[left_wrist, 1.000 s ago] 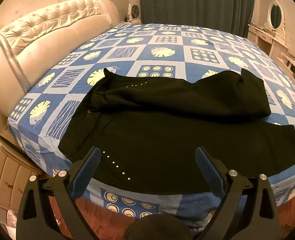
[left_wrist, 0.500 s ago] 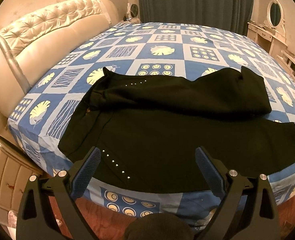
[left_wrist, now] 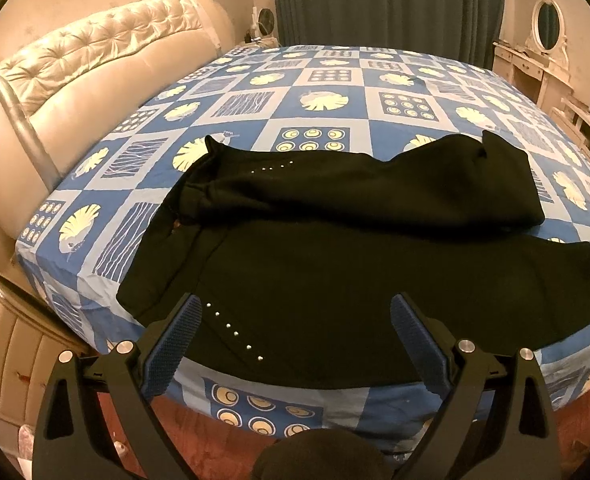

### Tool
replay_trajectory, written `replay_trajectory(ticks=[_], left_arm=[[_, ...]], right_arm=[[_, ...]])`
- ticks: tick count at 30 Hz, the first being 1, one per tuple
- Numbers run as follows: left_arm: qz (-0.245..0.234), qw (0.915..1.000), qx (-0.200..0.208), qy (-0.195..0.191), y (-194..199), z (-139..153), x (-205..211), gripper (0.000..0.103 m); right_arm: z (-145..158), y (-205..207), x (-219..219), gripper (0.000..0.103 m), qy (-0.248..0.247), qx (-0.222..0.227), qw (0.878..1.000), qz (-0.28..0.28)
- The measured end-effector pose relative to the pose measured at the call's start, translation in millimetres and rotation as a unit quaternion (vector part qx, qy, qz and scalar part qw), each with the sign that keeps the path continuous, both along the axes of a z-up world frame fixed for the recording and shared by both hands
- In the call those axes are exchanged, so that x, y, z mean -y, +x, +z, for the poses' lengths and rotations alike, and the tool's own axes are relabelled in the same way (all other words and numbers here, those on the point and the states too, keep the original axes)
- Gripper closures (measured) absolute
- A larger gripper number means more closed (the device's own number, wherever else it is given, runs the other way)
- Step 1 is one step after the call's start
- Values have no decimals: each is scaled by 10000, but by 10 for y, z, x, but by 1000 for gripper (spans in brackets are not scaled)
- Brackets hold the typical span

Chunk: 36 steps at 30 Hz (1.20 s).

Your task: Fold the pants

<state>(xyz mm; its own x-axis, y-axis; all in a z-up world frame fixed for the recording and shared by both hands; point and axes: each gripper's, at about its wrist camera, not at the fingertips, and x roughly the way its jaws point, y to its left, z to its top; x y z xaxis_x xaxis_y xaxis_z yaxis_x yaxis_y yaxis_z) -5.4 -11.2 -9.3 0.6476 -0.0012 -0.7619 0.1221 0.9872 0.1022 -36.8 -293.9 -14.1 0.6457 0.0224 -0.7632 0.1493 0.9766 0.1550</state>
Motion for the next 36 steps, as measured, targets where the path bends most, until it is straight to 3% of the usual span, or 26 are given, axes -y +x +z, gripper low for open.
replay_trajectory(ticks=[14, 21, 25, 28, 31, 36], left_arm=[[11, 9999, -102, 35, 29, -62, -21, 8], [-201, 9991, -14, -375, 304, 67, -305, 8], [-235, 9990, -191, -326, 706, 65, -605, 8], [-243, 9964, -596, -555, 1221, 30, -897, 8], [-30, 9952, -695, -691, 1666, 5, -1113, 8], [211, 9922, -1025, -675, 2401, -201, -1180, 8]], right_arm=[[-60, 29, 30, 2, 125, -57, 9999, 106], [-39, 51, -10, 2, -14, -30, 9997, 257], [-108, 116, -17, 2, 22, -95, 9996, 282], [-188, 217, -42, 2, 62, -191, 9992, 335], [-264, 337, -88, 2, 74, -252, 9990, 368], [-395, 536, -128, 2, 98, -362, 9985, 405]])
